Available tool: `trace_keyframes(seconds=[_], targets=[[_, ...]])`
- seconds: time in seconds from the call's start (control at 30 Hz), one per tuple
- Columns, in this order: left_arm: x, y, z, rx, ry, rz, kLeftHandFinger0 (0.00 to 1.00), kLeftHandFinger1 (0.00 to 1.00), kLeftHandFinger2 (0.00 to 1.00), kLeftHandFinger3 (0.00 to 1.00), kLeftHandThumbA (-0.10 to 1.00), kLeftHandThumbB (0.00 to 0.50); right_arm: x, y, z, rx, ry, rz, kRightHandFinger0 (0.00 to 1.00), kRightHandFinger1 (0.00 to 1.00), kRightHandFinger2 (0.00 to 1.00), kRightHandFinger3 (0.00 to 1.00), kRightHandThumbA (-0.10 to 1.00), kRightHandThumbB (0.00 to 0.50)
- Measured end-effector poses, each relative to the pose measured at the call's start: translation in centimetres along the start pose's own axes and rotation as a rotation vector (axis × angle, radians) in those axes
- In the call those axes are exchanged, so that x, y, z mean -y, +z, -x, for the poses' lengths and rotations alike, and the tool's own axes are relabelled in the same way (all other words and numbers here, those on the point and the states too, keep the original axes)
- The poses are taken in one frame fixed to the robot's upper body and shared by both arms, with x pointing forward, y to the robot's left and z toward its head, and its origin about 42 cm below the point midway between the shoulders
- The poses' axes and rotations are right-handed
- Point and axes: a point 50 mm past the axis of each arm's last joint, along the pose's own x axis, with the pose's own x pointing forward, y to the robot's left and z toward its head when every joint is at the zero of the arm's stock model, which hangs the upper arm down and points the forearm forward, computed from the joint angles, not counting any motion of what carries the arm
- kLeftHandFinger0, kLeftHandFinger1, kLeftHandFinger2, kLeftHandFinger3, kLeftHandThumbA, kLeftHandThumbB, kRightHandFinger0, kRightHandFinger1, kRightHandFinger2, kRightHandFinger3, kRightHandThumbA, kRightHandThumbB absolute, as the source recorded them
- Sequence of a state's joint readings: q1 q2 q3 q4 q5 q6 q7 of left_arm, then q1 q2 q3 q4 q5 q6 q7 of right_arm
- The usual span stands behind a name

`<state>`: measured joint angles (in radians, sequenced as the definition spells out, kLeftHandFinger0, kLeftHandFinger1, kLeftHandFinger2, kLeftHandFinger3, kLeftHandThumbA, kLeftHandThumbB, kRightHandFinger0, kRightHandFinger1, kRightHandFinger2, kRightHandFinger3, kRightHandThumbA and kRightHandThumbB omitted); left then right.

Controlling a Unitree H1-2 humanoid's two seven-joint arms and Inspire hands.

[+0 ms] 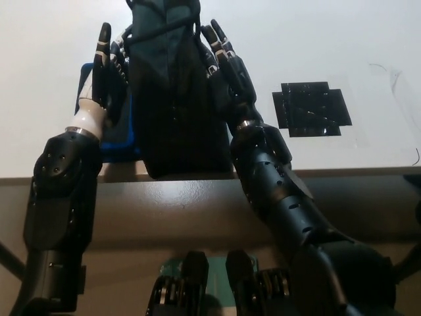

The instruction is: Use both hands to pick up the lunch bag on the right hand side and smoothly move it near the note book on the left hand side

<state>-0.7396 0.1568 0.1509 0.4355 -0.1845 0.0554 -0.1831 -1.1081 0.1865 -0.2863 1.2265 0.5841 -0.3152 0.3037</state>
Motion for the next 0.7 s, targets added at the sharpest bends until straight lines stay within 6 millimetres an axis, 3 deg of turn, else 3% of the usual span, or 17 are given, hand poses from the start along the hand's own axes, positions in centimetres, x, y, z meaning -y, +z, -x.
trace_keyframes(seconds=[0.07,0.13,0.3,0.47,0.7], targets=[[-0.3,-0.1,0.1,-0.005,0.001,-0.012,1.00,1.00,1.00,1.00,1.00,0.269,0.5,0.3,0.1,-0.003,-0.004,0.060,1.00,1.00,1.00,1.00,1.00,0.309],[-0.5,-0.2,0.3,-0.011,0.004,-0.019,1.00,1.00,1.00,1.00,1.00,0.270,1.1,0.4,0.3,-0.007,-0.012,0.100,1.00,1.00,1.00,1.00,1.00,0.347],[-1.9,-1.3,1.5,-0.046,0.019,-0.056,1.00,1.00,1.00,1.00,1.00,0.269,3.8,1.3,1.4,-0.011,-0.048,0.235,1.00,1.00,1.00,1.00,1.00,0.320],[-5.2,-2.3,3.9,-0.098,0.052,-0.136,1.00,1.00,1.00,1.00,1.00,0.253,7.1,4.3,3.0,0.051,-0.078,0.395,1.00,1.00,1.00,1.00,1.00,0.344],[-8.4,-2.8,6.9,-0.137,0.085,-0.211,1.00,1.00,1.00,1.00,1.00,0.300,10.1,8.3,5.5,0.145,-0.108,0.533,1.00,1.00,1.00,1.00,1.00,0.293]])
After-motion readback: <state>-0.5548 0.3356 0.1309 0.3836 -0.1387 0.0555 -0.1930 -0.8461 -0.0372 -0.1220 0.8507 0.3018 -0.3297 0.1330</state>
